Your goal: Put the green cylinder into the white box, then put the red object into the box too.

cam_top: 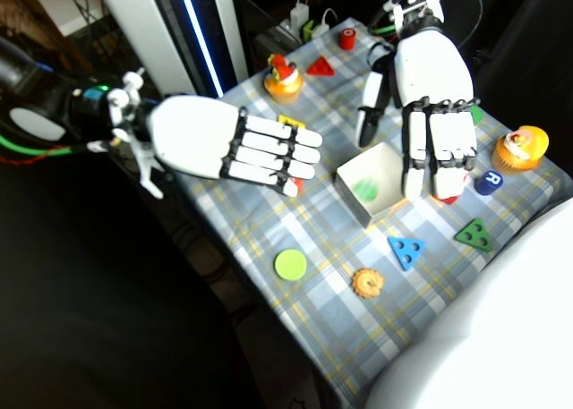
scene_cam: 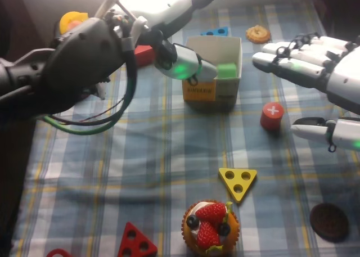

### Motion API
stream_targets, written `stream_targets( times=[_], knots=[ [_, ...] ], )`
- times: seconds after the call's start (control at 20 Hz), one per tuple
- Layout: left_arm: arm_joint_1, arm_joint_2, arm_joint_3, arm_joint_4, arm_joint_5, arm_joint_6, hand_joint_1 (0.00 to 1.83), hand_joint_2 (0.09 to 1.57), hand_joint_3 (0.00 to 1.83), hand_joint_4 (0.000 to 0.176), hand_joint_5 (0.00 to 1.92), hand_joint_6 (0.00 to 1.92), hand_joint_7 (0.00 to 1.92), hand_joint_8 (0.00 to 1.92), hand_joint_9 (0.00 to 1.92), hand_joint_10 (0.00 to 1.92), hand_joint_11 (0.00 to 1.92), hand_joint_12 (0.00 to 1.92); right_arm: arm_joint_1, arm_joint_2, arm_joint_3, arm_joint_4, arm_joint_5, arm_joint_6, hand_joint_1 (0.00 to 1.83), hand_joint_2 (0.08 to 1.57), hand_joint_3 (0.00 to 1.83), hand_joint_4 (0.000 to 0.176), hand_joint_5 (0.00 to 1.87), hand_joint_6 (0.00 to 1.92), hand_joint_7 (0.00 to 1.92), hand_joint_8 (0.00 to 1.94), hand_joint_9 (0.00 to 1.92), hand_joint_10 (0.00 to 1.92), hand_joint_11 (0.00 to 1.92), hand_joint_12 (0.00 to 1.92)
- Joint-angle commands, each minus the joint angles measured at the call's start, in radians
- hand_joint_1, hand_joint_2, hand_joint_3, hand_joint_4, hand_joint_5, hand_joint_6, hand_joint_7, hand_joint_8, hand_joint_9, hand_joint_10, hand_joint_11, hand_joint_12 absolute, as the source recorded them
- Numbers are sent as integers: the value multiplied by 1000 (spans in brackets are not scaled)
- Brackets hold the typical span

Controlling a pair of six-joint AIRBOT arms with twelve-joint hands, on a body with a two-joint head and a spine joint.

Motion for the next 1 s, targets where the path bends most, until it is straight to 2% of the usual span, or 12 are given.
stream_targets(
  times=[0.0,0.15,0.2,0.25,0.3,0.4,0.5,0.55,0.6,0.8,0.85,0.95],
  knots=[
    [-3,20,-13,45,-134,-31,79,1275,52,62,14,58,12,3,0,0,0,1,20,-6,5,-4,88,5,664,1286,0,0,19,7,67,15,79,81,0,1061],
    [27,123,-113,141,-242,-155,0,1293,37,95,0,12,4,0,0,0,1,0,43,-24,22,-20,39,5,709,1270,0,0,88,20,143,6,14,375,0,1185],
    [42,162,-151,174,-283,-201,0,1406,2,72,104,19,39,10,0,0,2,233,45,-26,27,-21,27,5,721,1264,0,0,128,31,178,13,0,485,0,1263],
    [52,184,-170,195,-307,-233,0,1406,2,72,104,19,39,10,0,0,2,233,45,-26,29,-21,20,5,721,1264,0,0,128,31,178,13,0,485,0,1263],
    [72,215,-202,224,-346,-278,66,1458,0,48,124,19,79,17,23,11,0,521,46,-27,32,-21,8,5,730,1265,0,0,137,32,184,13,0,486,0,1277],
    [109,257,-249,245,-401,-288,232,1491,0,34,186,34,145,23,76,47,0,830,46,-30,38,-21,-8,5,745,1277,3,0,152,32,191,11,0,466,0,1251],
    [146,282,-280,249,-437,-288,274,1500,2,33,205,32,156,13,70,69,0,769,49,-36,48,-21,-23,5,779,1272,0,0,184,35,217,15,0,530,0,1298],
    [163,292,-291,246,-453,-288,158,1513,0,41,164,11,117,8,19,55,0,531,52,-41,54,-21,-34,5,773,1284,3,0,175,28,216,12,0,509,0,1259],
    [179,301,-302,239,-473,-288,241,1502,1,35,158,6,107,4,3,40,0,289,55,-46,60,-21,-43,5,767,1291,4,0,173,26,225,13,0,517,0,1232],
    [212,322,-325,228,-512,-288,322,1471,0,2,175,3,151,3,24,42,0,145,64,-65,79,-20,-67,5,793,1293,0,0,194,22,237,7,0,547,0,1248],
    [219,326,-329,227,-518,-288,256,1483,3,26,153,1,122,1,3,14,0,102,66,-73,85,-20,-74,5,782,1299,1,0,212,24,243,6,0,572,0,1338],
    [224,330,-333,227,-519,-288,216,1486,1,33,153,2,124,2,10,11,0,174,68,-81,90,-20,-83,5,794,1300,1,0,227,27,254,7,0,563,0,1270]
  ],
)
